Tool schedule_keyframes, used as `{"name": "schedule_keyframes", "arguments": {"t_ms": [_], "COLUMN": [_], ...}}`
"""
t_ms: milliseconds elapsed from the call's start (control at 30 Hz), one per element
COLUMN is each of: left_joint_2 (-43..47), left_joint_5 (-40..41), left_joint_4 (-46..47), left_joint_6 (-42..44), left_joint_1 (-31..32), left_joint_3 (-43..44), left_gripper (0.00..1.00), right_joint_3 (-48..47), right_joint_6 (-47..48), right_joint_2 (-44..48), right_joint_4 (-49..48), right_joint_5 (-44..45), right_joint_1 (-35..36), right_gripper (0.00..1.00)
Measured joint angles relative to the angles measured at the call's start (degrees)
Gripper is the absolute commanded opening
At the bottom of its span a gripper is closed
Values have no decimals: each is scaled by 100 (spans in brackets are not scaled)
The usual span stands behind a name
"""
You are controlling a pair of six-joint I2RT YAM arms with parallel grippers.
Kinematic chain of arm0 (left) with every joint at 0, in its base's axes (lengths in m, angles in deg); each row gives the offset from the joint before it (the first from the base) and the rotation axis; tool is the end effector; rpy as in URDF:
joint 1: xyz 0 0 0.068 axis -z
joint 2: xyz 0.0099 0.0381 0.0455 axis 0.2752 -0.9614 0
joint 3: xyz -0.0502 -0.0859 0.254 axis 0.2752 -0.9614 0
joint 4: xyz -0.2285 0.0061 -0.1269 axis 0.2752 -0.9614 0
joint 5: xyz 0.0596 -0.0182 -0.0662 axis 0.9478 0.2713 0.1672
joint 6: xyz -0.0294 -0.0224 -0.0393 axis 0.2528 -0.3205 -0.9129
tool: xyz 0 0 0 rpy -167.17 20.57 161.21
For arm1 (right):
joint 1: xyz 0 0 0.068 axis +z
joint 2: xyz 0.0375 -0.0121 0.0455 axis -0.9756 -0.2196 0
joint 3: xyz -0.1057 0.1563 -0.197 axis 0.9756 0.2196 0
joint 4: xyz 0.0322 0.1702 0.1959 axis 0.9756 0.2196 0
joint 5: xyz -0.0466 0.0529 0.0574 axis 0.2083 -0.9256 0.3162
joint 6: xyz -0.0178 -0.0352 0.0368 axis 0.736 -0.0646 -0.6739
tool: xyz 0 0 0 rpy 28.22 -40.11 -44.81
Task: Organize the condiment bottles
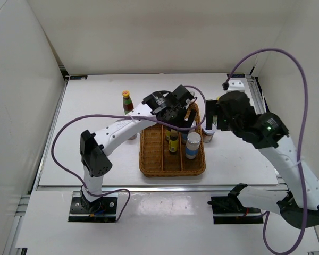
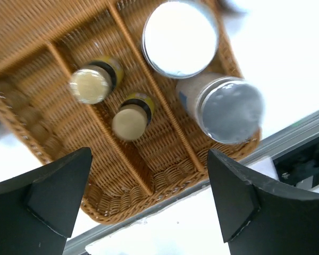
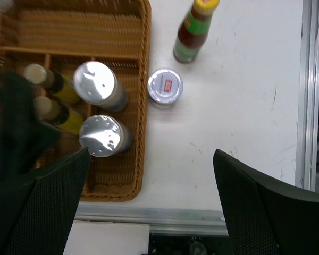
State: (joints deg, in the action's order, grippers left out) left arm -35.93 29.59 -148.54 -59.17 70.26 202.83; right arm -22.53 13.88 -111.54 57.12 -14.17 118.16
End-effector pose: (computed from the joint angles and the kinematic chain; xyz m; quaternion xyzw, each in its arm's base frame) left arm 0.2391 -0.3247 0.3390 0.2382 0.9387 -0.1037 0.2267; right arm 0.1459 0.1023 0.4476 -0.0312 0.8731 0.0175 0.4863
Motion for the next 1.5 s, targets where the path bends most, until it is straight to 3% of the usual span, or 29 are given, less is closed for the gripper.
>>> {"name": "schedule_keyframes", "arguments": {"t_ms": [133,333,500,700,867,1067,1333,1500], "left_joint_2": [330,1978,3464,4927,5740,6205,7219,7270], "left_joint_5": [350,592,1099,1362,1631,1969,2232,2251], "left_joint_4": [-286,-457,-411,94,492,802,1119,1211], "left_joint_6": [59,275,490,726,868,826,758,741], "left_joint_1": [-22,-737,-1633,-2551,-3053,-3152,-3182,-3185], "left_joint_3": [540,55,-1185,-3248,-4293,-5058,-5504,-5576], "left_gripper": [100,100,100,100,100,100,100,100], "right_joint_3": [549,1023,1325,1440,1440,1443,1572,1888], "right_joint_6": [-210,-258,-203,-74,42,118,136,133], "right_joint_2": [-175,-588,-855,-1384,-1878,-2385,-2688,-2736], "right_joint_4": [-31,-378,-879,-1351,-1598,-1784,-2052,-2111], "right_joint_5": [33,-592,-1408,-2201,-2529,-2695,-2778,-2820], "right_joint_1": [-221,-1080,-1939,-2656,-2763,-2782,-2809,-2767], "right_gripper": [100,100,100,100,100,100,94,91]}}
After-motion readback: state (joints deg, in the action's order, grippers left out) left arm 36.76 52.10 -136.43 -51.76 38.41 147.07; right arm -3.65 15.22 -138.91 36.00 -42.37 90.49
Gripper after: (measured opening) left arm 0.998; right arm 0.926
